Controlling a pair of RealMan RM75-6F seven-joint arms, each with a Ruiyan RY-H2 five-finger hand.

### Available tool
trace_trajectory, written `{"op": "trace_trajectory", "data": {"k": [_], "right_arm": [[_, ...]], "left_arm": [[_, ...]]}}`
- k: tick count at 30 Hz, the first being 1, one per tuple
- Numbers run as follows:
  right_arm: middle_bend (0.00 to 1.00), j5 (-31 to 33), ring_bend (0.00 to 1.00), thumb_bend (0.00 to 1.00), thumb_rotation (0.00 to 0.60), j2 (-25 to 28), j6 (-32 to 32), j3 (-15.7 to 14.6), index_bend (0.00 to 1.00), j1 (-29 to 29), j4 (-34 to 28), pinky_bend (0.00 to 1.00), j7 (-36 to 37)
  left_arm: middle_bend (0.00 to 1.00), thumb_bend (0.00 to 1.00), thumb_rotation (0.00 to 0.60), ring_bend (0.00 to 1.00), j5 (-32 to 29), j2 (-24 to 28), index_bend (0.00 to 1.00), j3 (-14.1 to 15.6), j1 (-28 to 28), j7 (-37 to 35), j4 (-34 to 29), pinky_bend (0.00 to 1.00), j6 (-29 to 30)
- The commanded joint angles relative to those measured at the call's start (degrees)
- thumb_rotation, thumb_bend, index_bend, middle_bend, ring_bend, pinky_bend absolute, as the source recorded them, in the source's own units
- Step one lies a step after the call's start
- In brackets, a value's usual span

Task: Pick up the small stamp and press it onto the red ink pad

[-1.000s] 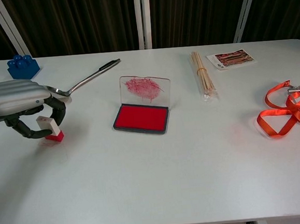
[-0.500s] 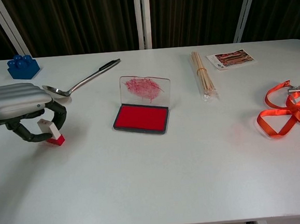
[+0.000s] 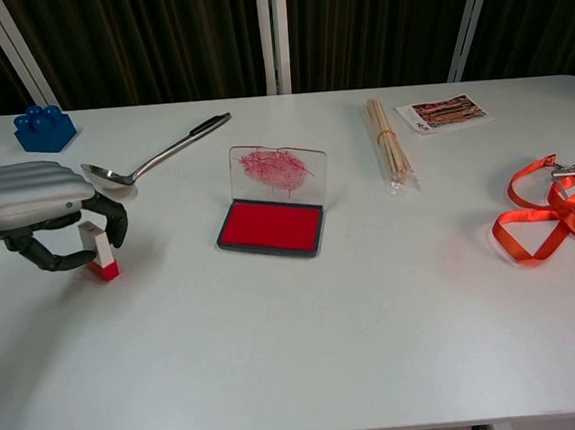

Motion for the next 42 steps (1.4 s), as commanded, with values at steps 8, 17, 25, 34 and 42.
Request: {"op": "trace_trajectory", "data": {"k": [8,17,25,34,42], "right_arm": [[0.0,0.1,0.0,0.26,0.6,0.1,-0.1,0.0,0.0,0.1,-0.3,0.0,-0.3],[0.0,0.1,0.0,0.26,0.6,0.2,0.0,0.1,0.0,0.0,-0.4,0.0,-0.3],[0.0,0.6,0.0,0.26,0.6,0.5,-0.3,0.2,0.0,0.0,-0.4,0.0,0.0],[0.0,1.4,0.0,0.26,0.6,0.7,-1.6,0.6,0.0,0.7,-1.1,0.0,0.5],[0.0,1.7,0.0,0.26,0.6,0.1,-1.7,0.9,0.0,0.8,-0.2,0.0,0.9]], "left_arm": [[0.38,0.41,0.6,0.91,0.6,1.1,0.36,0.3,0.4,-0.1,-0.8,1.0,0.7],[0.35,0.41,0.6,0.91,0.6,3.2,0.33,0.8,1.4,0.6,-2.7,1.0,1.4],[0.32,0.35,0.6,0.9,0.7,11.4,0.22,-0.4,4.0,2.9,-12.2,0.99,8.6],[0.12,0.14,0.101,0.13,-4.3,18.2,0.15,-5.6,13.2,10.3,-18.6,0.2,24.7],[0.06,0.08,0.0,0.08,-11.5,15.9,0.08,-6.0,19.2,9.6,-15.9,0.17,24.4]]}}
